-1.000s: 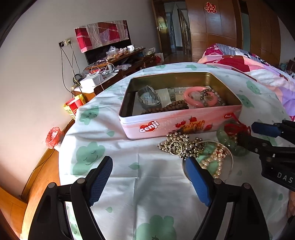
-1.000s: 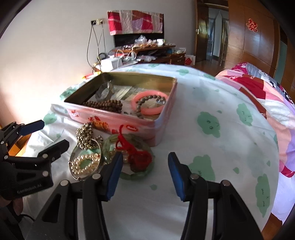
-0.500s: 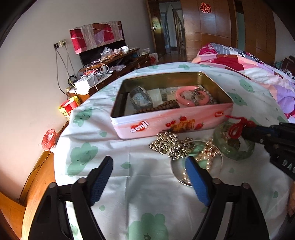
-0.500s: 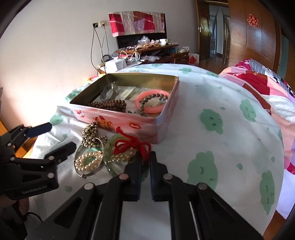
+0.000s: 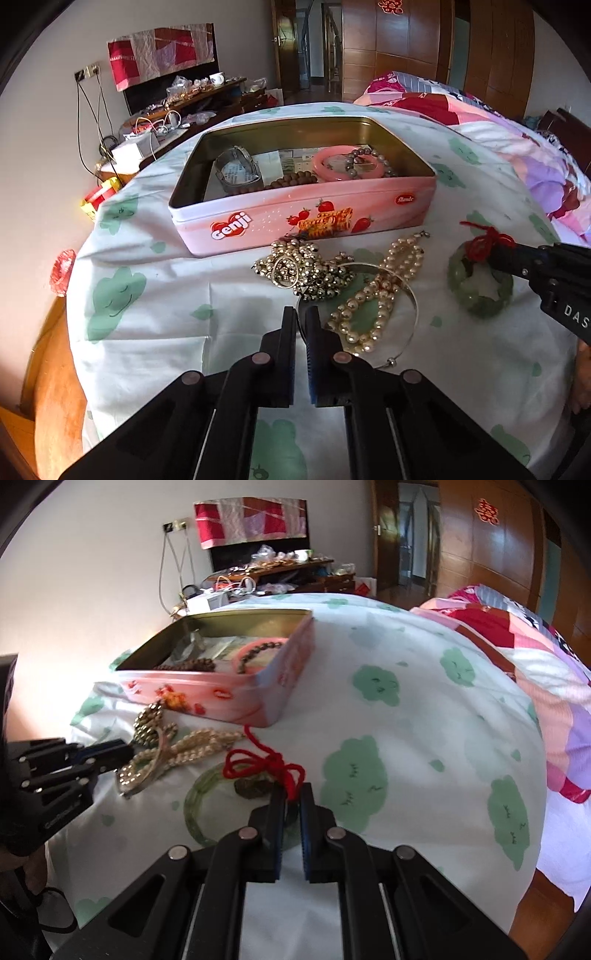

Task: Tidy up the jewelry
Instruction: 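Close the left tool on the gold chain while the right tool holds the pendant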

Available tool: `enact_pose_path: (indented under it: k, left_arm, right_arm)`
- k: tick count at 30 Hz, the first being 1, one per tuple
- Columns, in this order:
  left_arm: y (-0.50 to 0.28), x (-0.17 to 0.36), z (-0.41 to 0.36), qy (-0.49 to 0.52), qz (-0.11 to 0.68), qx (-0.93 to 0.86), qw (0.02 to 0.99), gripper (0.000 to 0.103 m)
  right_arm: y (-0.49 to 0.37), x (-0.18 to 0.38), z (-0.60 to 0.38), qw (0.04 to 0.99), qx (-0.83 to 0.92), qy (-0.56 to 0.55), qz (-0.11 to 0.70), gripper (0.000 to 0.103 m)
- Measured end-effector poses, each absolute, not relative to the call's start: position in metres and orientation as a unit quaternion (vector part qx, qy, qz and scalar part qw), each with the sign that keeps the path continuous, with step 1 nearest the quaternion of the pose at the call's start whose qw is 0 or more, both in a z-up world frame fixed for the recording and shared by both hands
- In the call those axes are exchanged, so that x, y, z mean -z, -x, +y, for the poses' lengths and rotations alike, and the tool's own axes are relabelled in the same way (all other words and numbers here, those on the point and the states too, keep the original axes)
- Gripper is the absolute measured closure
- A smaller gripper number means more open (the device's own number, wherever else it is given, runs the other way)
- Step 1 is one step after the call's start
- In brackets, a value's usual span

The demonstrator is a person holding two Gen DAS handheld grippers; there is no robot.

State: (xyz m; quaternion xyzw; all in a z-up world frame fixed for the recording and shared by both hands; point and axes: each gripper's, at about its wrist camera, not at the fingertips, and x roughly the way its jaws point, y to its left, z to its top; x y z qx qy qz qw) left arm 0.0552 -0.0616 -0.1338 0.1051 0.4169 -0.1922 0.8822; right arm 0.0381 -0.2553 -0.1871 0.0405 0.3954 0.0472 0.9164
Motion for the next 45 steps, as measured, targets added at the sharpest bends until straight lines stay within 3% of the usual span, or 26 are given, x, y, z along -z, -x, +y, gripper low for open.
enact_pose_path:
  k: [5, 7, 9, 10, 22, 25, 26, 27, 28, 37, 42, 45]
  left_arm:
    - [-0.050, 0.118, -0.052, -0.087, 0.404, 0.201, 0.888, 0.102]
    - [-0.045, 0.111, -0.052, -0.089, 0.395, 0.207, 0.891, 0.102]
    - [-0.041, 0.105, -0.053, -0.090, 0.388, 0.211, 0.893, 0.102]
    - [-0.040, 0.103, -0.053, -0.090, 0.386, 0.213, 0.893, 0.101]
    - [-0.032, 0.079, -0.046, -0.075, 0.366, 0.224, 0.900, 0.101]
    - [-0.031, 0.078, -0.046, -0.075, 0.364, 0.223, 0.901, 0.101]
    - [-0.031, 0.077, -0.045, -0.077, 0.363, 0.221, 0.902, 0.101]
    - [-0.031, 0.076, -0.045, -0.077, 0.361, 0.219, 0.903, 0.101]
    - [-0.032, 0.074, -0.045, -0.075, 0.359, 0.217, 0.904, 0.101]
    - [-0.036, 0.075, -0.037, -0.064, 0.367, 0.219, 0.902, 0.101]
    - [-0.049, 0.099, -0.032, -0.016, 0.430, 0.248, 0.868, 0.103]
    - [-0.039, 0.081, -0.035, -0.052, 0.375, 0.226, 0.898, 0.103]
  right_arm:
    - [-0.037, 0.189, -0.260, 0.917, -0.048, -0.055, 0.392, 0.091]
    - [-0.036, 0.189, -0.260, 0.918, -0.048, -0.058, 0.390, 0.084]
    - [-0.035, 0.187, -0.260, 0.920, -0.044, -0.057, 0.385, 0.056]
    - [-0.034, 0.186, -0.261, 0.921, -0.044, -0.056, 0.382, 0.053]
    - [-0.038, 0.176, -0.254, 0.929, -0.065, -0.049, 0.361, 0.052]
    - [-0.044, 0.180, -0.250, 0.927, -0.066, -0.039, 0.367, 0.052]
    - [-0.045, 0.181, -0.250, 0.926, -0.068, -0.039, 0.370, 0.062]
    - [-0.045, 0.181, -0.251, 0.925, -0.074, -0.040, 0.370, 0.088]
    - [-0.045, 0.181, -0.250, 0.926, -0.074, -0.035, 0.370, 0.094]
    - [-0.034, 0.165, -0.246, 0.935, -0.090, -0.036, 0.340, 0.094]
    - [-0.035, 0.167, -0.243, 0.934, -0.096, -0.039, 0.342, 0.094]
    - [-0.034, 0.167, -0.244, 0.934, -0.097, -0.041, 0.341, 0.094]
